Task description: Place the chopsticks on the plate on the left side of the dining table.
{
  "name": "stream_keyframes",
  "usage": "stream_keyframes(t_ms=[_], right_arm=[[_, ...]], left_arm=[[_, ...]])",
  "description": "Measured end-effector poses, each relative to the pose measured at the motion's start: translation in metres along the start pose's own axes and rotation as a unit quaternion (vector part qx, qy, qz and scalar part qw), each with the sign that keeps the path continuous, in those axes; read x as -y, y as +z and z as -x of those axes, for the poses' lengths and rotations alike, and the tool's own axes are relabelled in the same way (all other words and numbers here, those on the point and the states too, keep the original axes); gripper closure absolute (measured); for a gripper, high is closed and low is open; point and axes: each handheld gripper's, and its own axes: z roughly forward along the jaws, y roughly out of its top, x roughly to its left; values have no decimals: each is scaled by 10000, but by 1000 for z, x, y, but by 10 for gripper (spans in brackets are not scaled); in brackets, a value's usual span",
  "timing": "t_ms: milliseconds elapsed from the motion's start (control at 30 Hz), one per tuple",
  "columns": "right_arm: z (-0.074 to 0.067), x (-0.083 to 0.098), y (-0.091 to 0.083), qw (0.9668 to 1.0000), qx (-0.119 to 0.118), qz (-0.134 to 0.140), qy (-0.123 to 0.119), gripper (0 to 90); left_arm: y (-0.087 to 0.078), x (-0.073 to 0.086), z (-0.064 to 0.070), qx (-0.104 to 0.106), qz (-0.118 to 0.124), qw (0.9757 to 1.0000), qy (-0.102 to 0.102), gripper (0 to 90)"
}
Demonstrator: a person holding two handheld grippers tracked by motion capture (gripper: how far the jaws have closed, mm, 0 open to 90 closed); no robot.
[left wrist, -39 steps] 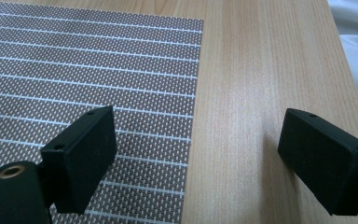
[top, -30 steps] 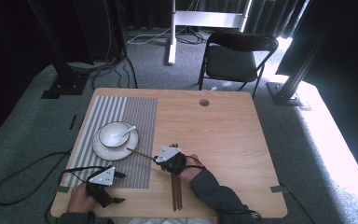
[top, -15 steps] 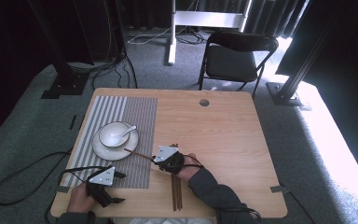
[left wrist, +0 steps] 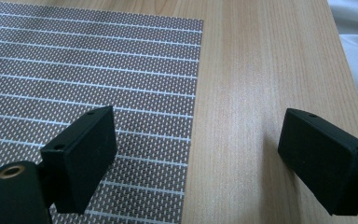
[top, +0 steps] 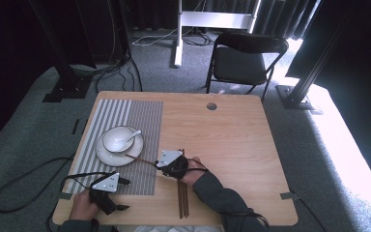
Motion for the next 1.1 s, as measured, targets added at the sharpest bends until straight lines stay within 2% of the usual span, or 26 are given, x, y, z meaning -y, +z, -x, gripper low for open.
stream_keyframes(t_ms=[667, 1100], right_arm=[[-2, -10, 6, 9998, -70, 29, -170, 843], [1, -17, 10, 9998, -100, 65, -171, 843]], left_arm=[[0, 0, 0, -1, -12, 10000, 13, 117], [0, 0, 0, 1, -6, 10000, -1, 117]])
